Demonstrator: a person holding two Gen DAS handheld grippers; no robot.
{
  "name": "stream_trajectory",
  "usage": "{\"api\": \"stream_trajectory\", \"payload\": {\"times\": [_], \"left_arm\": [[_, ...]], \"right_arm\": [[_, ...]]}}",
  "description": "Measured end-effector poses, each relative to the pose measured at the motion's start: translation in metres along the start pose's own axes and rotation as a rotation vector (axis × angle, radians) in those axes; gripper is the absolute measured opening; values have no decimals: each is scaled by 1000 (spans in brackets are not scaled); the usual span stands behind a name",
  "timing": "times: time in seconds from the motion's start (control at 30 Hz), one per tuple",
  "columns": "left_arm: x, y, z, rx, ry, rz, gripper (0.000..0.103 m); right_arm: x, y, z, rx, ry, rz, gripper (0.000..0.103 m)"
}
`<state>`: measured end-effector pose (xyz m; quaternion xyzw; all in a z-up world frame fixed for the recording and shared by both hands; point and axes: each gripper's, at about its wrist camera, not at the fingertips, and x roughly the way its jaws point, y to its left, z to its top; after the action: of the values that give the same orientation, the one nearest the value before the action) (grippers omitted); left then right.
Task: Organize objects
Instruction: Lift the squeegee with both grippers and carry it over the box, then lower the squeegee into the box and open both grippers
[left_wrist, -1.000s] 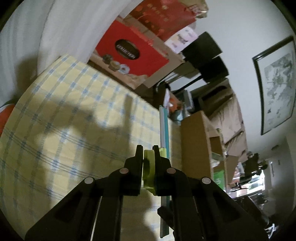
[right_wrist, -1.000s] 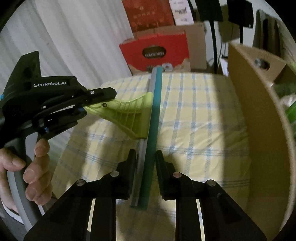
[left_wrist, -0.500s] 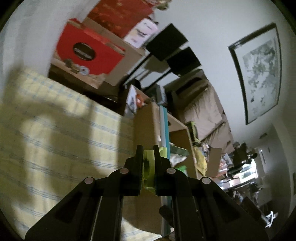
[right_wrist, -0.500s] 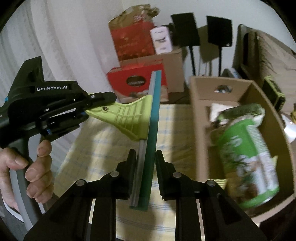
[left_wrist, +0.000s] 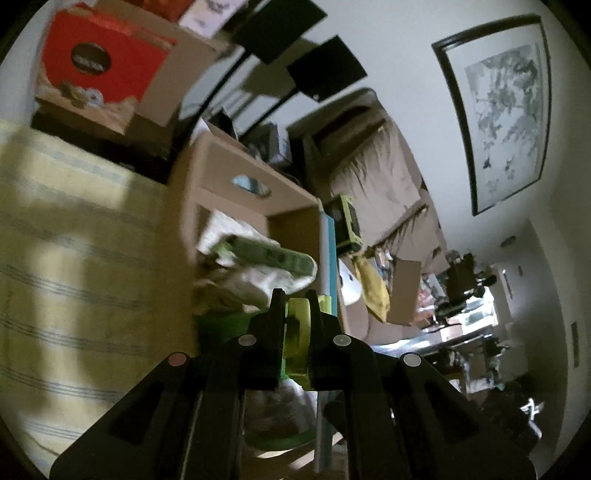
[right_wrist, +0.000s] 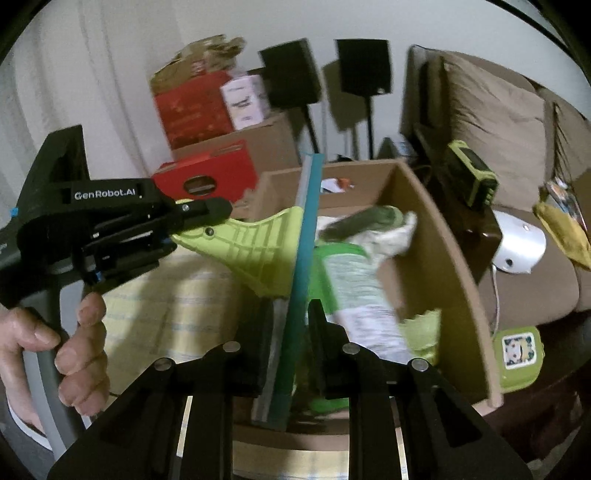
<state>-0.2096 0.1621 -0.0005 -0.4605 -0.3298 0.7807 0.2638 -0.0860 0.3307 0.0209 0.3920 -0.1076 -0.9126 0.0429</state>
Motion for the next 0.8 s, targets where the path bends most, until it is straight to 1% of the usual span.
{"api": "stream_trajectory", "payload": {"times": [0.27, 0.3, 0.33, 0.43, 0.53, 0.63, 0.73, 0.8], "left_arm": [[44, -21, -12, -35, 6, 4, 9], [49, -22, -13, -41, 8, 5, 9], [53, -23, -14, -47, 8, 10, 9], [62, -25, -17, -58, -1, 19, 9], [73, -26, -17, -67, 2, 28, 9], [83, -29, -18, -69, -2, 51, 9], [89, -27, -18, -83, -11, 72, 9], [93, -26, -17, -74, -14, 87, 9]], "right_arm": [[-1, -42, -3, 37, 8, -54, 19], [-1, -46, -2, 42, 10, -55, 19], [-2, -53, -2, 59, 10, -39, 20], [-4, -60, -1, 67, 6, -32, 22], [3, -59, -1, 34, 22, -67, 22], [11, -63, -2, 21, 33, -93, 22], [19, -73, -4, 42, 46, -92, 21], [23, -80, -4, 58, 53, -87, 21]]}}
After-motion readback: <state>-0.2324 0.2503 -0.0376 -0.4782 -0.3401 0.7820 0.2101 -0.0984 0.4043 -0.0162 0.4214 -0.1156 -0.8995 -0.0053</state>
